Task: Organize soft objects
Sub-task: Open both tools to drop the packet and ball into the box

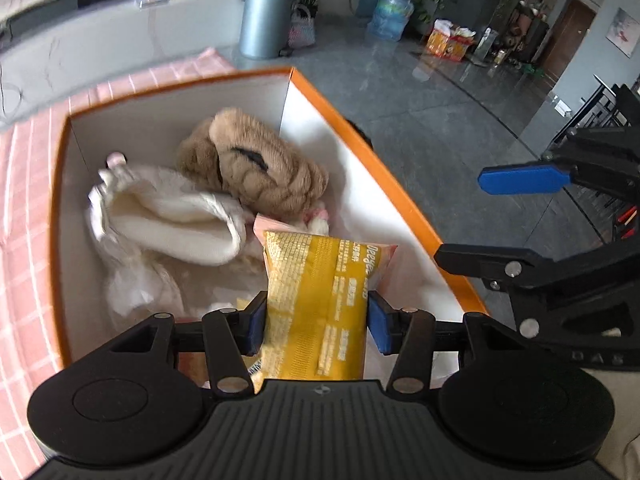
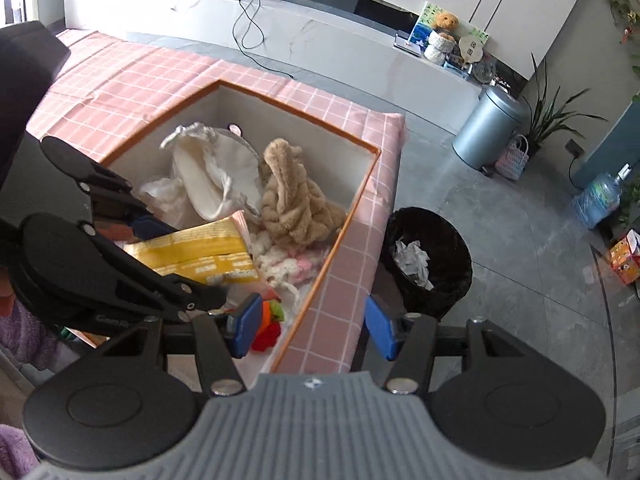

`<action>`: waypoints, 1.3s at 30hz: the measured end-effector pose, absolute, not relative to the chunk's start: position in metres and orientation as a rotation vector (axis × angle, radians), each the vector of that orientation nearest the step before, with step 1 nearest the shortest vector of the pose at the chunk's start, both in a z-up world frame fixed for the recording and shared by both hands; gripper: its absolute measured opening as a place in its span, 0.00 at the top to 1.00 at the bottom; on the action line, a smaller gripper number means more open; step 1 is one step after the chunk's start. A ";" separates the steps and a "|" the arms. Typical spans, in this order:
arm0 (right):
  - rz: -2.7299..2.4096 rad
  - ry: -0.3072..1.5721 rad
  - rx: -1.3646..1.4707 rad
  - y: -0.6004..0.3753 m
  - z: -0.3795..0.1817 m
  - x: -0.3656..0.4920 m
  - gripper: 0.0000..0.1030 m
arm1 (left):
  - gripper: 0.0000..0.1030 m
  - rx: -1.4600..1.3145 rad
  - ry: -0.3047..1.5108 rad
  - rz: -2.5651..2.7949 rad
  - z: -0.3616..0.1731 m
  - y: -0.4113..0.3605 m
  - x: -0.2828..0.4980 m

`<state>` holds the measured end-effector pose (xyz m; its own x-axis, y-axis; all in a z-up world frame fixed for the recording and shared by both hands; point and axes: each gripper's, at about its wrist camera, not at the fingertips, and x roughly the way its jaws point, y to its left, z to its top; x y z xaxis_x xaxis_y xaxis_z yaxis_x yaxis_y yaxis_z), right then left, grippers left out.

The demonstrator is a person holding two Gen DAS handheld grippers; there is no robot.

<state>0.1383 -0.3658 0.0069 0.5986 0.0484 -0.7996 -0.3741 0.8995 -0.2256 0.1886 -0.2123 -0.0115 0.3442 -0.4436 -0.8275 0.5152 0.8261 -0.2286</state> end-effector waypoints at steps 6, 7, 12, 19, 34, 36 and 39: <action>0.265 0.929 -0.358 -0.371 -0.003 0.137 0.44 | 0.45 0.096 1.066 -0.639 -0.012 -0.211 0.186; 0.267 0.930 -0.355 -0.372 -0.004 0.136 0.44 | 0.45 0.098 1.068 -0.644 -0.010 -0.210 0.185; 0.266 0.923 -0.351 -0.370 -0.003 0.133 0.40 | 0.44 0.088 1.034 -0.650 0.003 -0.198 0.176; 0.270 0.889 -0.376 -0.356 0.010 0.121 0.34 | 0.35 0.081 0.932 -0.651 0.032 -0.174 0.160; 0.246 0.674 -0.325 -0.298 0.043 0.077 0.26 | 0.24 0.152 0.467 -0.500 0.071 -0.100 0.079; 0.239 0.627 -0.305 -0.287 0.042 0.069 0.26 | 0.20 0.118 0.435 -0.465 0.071 -0.087 0.069; 0.227 0.572 -0.259 -0.272 0.039 0.060 0.23 | 0.18 0.087 0.376 -0.382 0.071 -0.070 0.053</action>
<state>0.0597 -0.2721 0.0394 0.8176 0.1396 -0.5586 -0.2823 0.9427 -0.1776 0.0535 -0.0703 0.0709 0.8597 -0.3474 -0.3744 0.3794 0.9252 0.0126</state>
